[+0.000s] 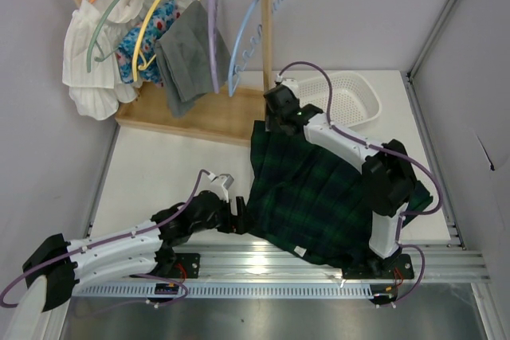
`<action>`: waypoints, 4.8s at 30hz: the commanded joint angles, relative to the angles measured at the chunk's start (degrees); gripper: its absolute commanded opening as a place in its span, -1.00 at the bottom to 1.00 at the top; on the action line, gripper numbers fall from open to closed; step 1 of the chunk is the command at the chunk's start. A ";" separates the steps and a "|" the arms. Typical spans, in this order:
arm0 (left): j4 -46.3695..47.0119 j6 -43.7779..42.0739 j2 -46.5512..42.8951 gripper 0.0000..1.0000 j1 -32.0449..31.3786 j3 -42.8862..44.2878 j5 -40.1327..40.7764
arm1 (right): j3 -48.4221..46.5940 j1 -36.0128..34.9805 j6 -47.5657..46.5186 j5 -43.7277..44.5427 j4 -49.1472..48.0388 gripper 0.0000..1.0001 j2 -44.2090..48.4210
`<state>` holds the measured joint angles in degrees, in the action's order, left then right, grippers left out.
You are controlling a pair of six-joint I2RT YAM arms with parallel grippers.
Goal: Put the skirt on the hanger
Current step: Move the skirt to the center of the board
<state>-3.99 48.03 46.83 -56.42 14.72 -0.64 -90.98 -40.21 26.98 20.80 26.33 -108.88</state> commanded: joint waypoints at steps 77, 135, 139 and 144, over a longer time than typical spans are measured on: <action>4.78 -0.22 3.44 0.57 1.76 0.40 6.44 | -5.52 -1.01 0.26 -4.01 -10.24 -1.00 0.95; -24.04 -30.54 -1.92 -1.00 9.60 27.38 8.47 | 20.04 11.55 2.45 -4.11 -1.22 -1.00 42.24; -24.75 -29.40 -1.04 -1.00 -0.42 26.76 12.06 | 25.49 11.64 6.58 -4.53 5.65 -1.00 52.00; -22.74 -27.47 1.68 -1.00 -9.47 26.85 9.87 | 28.49 11.64 12.46 -2.08 20.15 -1.00 63.78</action>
<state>-28.49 19.99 47.09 -61.84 40.53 10.98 -63.35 -28.75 34.48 16.08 36.60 -49.78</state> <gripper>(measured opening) 0.035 0.010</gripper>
